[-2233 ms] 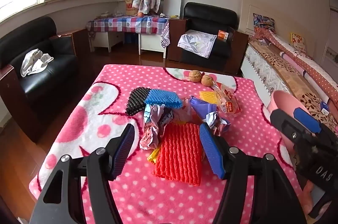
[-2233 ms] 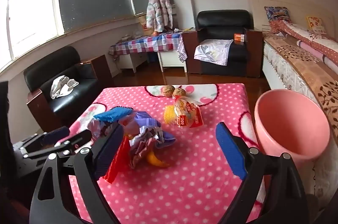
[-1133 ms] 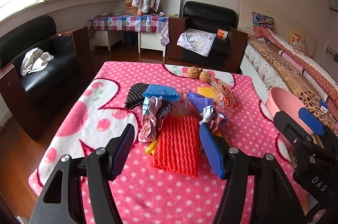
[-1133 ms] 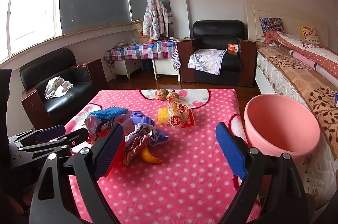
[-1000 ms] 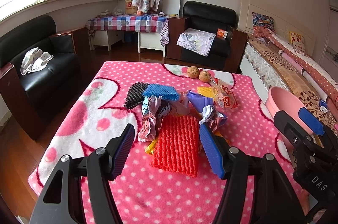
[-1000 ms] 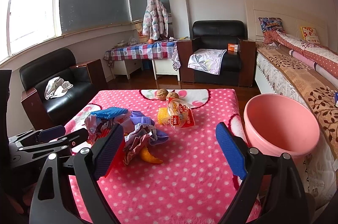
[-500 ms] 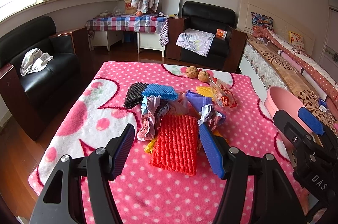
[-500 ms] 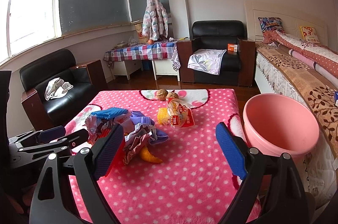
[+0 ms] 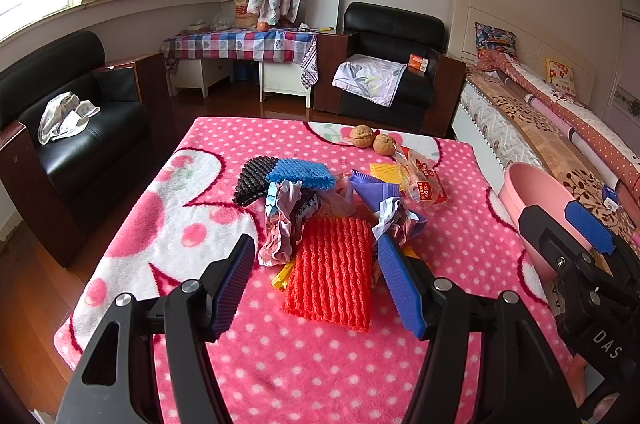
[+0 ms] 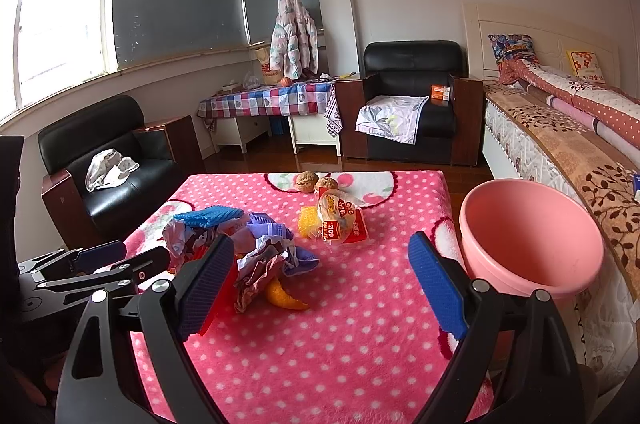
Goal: Collect trash
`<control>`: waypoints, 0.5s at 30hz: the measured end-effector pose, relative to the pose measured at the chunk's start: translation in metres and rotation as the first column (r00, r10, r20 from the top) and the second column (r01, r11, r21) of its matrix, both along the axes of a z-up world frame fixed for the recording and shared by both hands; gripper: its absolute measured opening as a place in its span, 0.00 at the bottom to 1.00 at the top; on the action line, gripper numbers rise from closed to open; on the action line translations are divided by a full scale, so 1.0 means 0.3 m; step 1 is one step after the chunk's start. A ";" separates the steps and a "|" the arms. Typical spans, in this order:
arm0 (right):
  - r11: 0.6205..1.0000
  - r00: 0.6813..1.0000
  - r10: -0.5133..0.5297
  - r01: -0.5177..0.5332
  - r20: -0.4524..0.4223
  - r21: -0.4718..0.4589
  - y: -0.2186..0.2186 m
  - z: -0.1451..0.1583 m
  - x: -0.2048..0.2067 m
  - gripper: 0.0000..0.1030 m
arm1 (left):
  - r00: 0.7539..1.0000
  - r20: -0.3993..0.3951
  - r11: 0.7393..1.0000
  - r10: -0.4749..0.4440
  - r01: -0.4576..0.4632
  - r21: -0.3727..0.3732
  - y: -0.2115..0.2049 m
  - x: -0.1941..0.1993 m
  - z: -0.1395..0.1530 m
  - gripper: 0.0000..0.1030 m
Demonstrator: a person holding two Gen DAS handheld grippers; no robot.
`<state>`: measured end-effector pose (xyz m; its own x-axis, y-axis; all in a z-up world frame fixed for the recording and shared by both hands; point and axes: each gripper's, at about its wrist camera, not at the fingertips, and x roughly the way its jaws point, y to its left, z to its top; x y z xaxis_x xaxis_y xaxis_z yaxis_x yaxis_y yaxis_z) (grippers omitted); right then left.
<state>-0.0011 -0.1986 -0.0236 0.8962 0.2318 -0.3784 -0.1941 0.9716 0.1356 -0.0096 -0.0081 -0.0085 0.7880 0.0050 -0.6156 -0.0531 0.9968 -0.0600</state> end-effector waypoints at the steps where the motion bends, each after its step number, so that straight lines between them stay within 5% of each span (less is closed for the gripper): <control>1: 1.000 1.000 0.000 0.000 0.000 0.000 0.000 0.001 0.000 0.87 | 1.000 0.000 1.000 0.000 0.000 0.000 0.002 0.002 0.002 0.62; 15: 1.000 1.000 0.005 -0.005 -0.002 0.002 0.000 0.000 -0.001 0.87 | 1.000 -0.002 1.000 0.000 0.000 -0.003 0.003 0.003 0.001 0.62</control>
